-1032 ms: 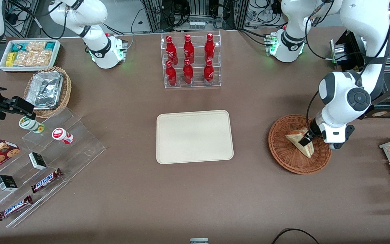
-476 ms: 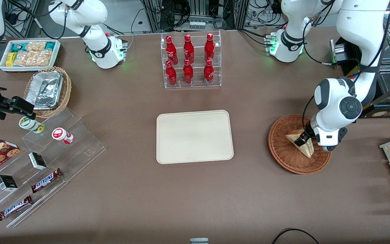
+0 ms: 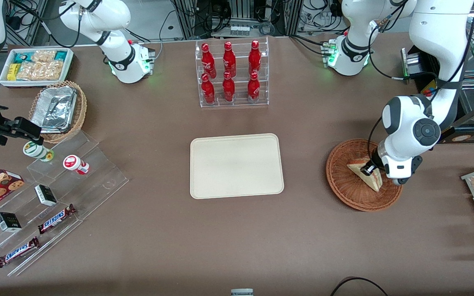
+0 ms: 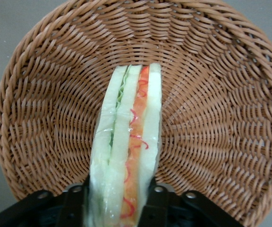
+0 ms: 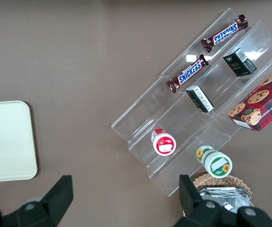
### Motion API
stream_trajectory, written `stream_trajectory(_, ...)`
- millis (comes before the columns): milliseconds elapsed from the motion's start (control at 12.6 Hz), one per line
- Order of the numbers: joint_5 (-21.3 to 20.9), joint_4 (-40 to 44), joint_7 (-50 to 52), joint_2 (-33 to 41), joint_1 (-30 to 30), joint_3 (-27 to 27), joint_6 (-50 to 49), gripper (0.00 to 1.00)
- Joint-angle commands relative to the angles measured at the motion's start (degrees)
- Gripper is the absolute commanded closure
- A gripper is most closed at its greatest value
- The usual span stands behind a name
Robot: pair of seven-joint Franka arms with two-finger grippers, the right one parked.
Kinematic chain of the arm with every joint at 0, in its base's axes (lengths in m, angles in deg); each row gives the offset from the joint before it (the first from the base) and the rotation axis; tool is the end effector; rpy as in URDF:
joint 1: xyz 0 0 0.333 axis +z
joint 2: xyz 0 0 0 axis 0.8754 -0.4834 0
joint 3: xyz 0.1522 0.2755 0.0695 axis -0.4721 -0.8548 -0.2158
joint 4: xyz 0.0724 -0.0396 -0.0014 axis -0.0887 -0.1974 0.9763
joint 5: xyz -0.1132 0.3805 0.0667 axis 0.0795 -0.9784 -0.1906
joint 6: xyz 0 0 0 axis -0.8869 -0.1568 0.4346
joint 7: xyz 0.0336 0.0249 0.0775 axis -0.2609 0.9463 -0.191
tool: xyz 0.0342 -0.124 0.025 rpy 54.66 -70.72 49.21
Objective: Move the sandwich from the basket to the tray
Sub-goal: 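Close the left gripper on the sandwich's crust edge, then lift the sandwich and carry it with the left gripper over the tray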
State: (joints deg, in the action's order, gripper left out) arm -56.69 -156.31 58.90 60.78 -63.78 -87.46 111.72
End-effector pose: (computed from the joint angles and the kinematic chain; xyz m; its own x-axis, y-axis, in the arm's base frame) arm 0.5647 -0.0423 0.2311 0.7030 0.7086 -0.0609 0.7077 -0.7054 -0.0398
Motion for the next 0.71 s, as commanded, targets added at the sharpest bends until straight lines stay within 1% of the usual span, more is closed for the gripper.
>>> stream_trajectory(0, -1.9, 6.6, 0.2, 0.9, -0.4, 2.2, -10.3, 1.0)
stream_trajectory(79, -3.5, 9.8, -1.5, 0.8, -0.4, 3.6, -15.0, 1.0)
stream_trajectory(159, -3.9, 12.2, -2.8, 0.5, -0.3, 5.0, -18.0, 1.0)
stream_trajectory(317, -4.0, 13.7, -5.0, 0.3, -0.4, 8.6, -18.8, 1.0)
stream_trajectory(476, -4.1, 14.7, -10.0, -0.4, -0.4, 12.3, -18.8, 1.0)
stream_trajectory(635, -4.1, 17.1, -10.3, -1.9, -0.4, 16.4, -18.8, 1.0)
